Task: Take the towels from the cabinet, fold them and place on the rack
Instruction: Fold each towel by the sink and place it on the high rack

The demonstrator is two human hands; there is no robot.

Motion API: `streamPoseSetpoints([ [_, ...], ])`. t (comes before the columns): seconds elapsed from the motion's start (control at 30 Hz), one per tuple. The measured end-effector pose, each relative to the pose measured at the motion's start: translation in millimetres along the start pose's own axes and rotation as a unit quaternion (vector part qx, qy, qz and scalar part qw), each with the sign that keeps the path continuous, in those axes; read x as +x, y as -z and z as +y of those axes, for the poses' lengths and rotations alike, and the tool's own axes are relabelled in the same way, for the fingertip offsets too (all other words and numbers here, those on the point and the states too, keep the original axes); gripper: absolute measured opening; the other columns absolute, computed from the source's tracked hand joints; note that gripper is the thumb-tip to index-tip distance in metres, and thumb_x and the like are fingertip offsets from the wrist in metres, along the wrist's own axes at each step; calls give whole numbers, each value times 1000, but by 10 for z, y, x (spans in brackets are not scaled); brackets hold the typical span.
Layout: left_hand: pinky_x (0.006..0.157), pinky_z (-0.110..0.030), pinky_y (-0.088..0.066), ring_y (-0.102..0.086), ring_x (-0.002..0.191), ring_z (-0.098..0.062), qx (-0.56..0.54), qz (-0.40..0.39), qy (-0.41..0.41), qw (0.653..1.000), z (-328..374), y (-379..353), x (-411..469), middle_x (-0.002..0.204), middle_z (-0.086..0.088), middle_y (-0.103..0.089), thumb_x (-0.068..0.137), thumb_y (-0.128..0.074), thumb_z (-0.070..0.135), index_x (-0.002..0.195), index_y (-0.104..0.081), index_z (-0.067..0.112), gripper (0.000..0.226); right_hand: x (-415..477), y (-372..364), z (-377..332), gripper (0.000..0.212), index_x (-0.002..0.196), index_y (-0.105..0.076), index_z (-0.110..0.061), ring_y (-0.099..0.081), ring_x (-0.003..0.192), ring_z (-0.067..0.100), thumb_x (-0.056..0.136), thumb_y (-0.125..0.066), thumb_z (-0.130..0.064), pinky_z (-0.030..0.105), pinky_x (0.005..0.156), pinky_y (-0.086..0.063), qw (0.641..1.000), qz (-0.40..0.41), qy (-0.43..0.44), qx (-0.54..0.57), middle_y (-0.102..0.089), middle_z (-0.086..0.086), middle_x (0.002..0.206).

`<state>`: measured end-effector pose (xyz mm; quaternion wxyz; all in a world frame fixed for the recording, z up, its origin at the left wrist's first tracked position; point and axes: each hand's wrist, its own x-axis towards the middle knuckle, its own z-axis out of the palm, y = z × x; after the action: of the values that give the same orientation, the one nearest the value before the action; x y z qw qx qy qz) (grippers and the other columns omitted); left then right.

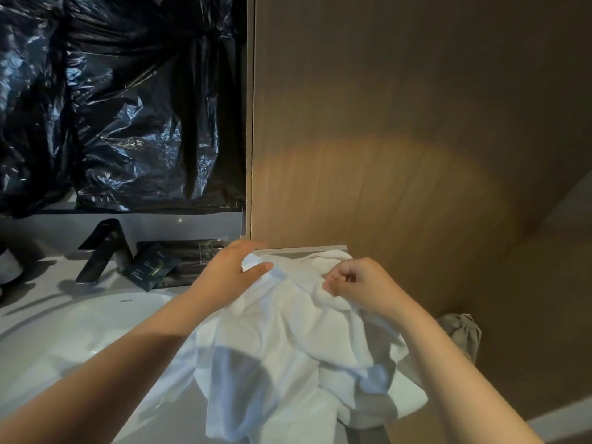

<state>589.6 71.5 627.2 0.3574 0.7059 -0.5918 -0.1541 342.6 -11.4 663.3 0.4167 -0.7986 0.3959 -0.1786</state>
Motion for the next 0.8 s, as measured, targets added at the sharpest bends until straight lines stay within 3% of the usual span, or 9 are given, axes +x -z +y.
streamPoseSetpoints([
  [0.07,90,-19,-37,-50,103,-3,7,-24,-18,1000,-34,-24,23,126,17,-53,91,-60,44,130,-55,30,42,-51,24,29,23,67,-65,-18,-37,51,2,89,-68,-15,14,50,-30,999,12,33,2,-48,-14,60],
  [0.2,93,-20,-33,-44,110,-2,36,-11,-38,999,-61,-38,74,131,12,-56,93,-56,45,132,-54,31,41,-98,123,18,20,77,-63,-29,-53,67,8,91,-65,-15,18,63,-41,989,96,104,-36,-59,-11,81],
  [0.33,96,-35,-35,-40,114,-21,115,-26,-5,993,-124,-1,131,106,10,-60,93,-55,46,130,-56,28,41,-91,189,13,13,82,-60,-30,-58,66,14,94,-61,-25,34,65,-48,979,128,103,-123,-63,-10,72],
  [0.4,93,-33,-36,-43,106,-20,176,-40,-3,984,-180,28,165,96,10,-58,95,-53,44,119,-64,28,32,-64,192,34,13,82,-59,-31,-57,64,9,94,-60,-27,32,59,-46,975,150,88,-139,-63,-9,70],
  [0.47,92,-31,-33,-44,103,-19,215,-36,5,976,-217,60,170,99,6,-59,97,-49,43,108,-68,26,28,-35,193,59,16,79,-58,-33,-55,63,5,94,-59,-27,25,54,-39,970,183,68,-145,-61,-11,68],
  [0.53,89,-29,-33,-45,93,-15,178,-10,10,984,-239,96,139,99,4,-61,97,-50,41,102,-69,23,27,7,214,82,18,77,-57,-31,-53,60,6,95,-59,-26,25,52,-37,961,223,42,-160,-59,-10,66],
  [0.6,76,-28,-41,-53,79,-11,94,7,22,995,-212,154,81,87,6,-64,96,-53,41,95,-69,21,26,74,251,85,18,78,-59,-27,-55,62,12,95,-59,-24,32,53,-42,954,249,14,-164,-60,-7,67],
  [0.7,58,-24,-41,-57,62,-8,20,25,16,999,-93,217,19,67,6,-62,93,-55,42,80,-66,23,26,177,275,34,14,84,-63,-22,-61,74,16,96,-58,-21,34,65,-50,959,228,-20,-166,-64,-5,77],
  [0.8,53,-21,-35,-51,57,-7,37,83,-6,996,44,256,12,59,7,-53,95,-55,39,74,-61,16,32,171,153,-97,13,104,-68,-21,-61,87,9,97,-58,-25,13,70,-45,966,209,26,-152,-67,-9,99],
])
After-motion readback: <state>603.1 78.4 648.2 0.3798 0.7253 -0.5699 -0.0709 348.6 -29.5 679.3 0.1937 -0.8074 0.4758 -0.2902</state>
